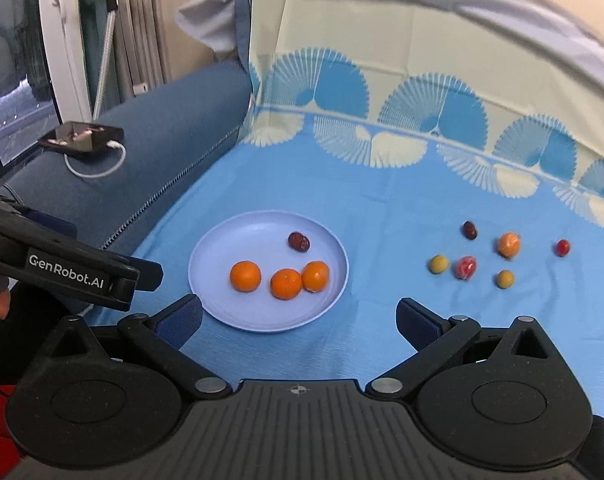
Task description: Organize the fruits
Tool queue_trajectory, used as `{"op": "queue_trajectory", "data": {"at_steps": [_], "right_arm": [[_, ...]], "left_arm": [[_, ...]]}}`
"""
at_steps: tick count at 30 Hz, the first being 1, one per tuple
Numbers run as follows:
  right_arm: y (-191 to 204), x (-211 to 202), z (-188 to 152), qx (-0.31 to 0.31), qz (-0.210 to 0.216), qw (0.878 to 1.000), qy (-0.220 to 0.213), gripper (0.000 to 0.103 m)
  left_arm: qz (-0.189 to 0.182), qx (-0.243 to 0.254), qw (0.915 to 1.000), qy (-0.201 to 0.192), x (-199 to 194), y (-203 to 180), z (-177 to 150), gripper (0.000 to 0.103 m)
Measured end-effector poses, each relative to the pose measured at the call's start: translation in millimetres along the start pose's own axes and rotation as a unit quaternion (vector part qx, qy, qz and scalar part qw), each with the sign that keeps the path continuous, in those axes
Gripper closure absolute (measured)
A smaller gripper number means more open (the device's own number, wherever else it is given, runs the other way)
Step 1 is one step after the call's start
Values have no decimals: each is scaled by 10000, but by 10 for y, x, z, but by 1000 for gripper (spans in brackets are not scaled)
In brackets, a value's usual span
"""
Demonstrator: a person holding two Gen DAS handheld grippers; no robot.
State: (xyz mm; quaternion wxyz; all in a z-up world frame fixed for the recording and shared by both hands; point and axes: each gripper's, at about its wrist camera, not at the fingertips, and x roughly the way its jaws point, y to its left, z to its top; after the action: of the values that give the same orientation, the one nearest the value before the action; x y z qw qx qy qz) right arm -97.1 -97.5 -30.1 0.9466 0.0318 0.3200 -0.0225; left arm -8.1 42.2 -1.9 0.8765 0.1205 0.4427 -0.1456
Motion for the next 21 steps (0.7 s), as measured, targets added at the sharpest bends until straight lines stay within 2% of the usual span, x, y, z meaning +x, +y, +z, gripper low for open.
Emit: {"op": "queue_trajectory", "data": {"at_steps": [8,21], "right_arm": [[10,-336,-54,3,-95,9992,-400,1],[116,-514,-81,-142,-134,9980,-595,1]], "left_arm": [[34,147,9994,-308,-317,-104,-95,0],[9,9,9988,-498,-534,-49,-191,0]]}}
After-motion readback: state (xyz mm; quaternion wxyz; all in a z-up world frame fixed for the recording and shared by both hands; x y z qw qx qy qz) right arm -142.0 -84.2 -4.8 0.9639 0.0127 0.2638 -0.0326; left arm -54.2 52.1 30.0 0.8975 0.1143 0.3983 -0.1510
